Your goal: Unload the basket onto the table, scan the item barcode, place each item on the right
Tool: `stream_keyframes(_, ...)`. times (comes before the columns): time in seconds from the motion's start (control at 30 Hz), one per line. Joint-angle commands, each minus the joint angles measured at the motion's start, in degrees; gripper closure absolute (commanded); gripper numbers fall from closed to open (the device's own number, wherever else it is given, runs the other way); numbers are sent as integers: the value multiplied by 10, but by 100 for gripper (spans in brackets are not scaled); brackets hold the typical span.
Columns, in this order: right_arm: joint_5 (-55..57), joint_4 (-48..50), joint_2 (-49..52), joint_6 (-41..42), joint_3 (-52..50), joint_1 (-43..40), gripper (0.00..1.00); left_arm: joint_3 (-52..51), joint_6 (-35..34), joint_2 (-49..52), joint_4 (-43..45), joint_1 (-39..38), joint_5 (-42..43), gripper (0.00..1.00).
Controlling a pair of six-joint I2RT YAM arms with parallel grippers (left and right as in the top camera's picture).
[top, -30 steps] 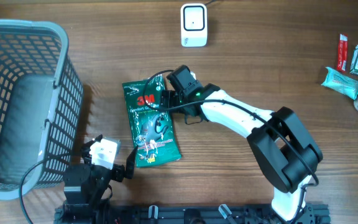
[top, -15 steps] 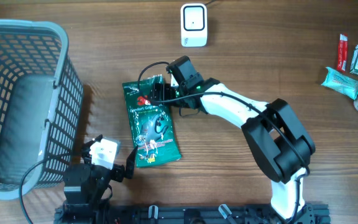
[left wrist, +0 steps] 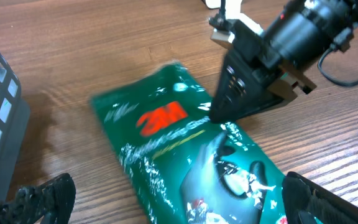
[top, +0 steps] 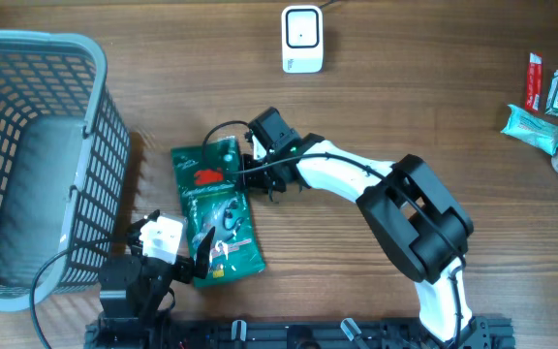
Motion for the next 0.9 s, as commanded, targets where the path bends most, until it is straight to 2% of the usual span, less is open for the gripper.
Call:
stream_keyframes(0.0,26,-23,43,18,-26,3,0,-3,-3,-4,1,2,10,0)
stream_keyframes(0.2,-29,-6,43,18,-26,3,1,-3,-3,-4,1,2,10,0)
stream_keyframes(0.3,-6,-3,44,15,-27,7,57,-3,-3,-4,1,2,10,0)
stream_keyframes(0.37,2,9,47,16,-27,20,60,-3,-3,-4,1,2,10,0)
stream_keyframes(0.47,-3,49,61,22,-26,51,56,-3,-3,-4,1,2,10,0)
stream_keyframes(0.6,-5,68,66,31,-26,64,95,-3,-3,-4,1,2,10,0)
stream_keyframes(0.77,-52,60,64,36,-26,30,96,-3,-3,-4,1,2,10,0)
stream_keyframes(0.87,-48,-14,31,55,-26,-25,95,-3,-3,-4,1,2,10,0)
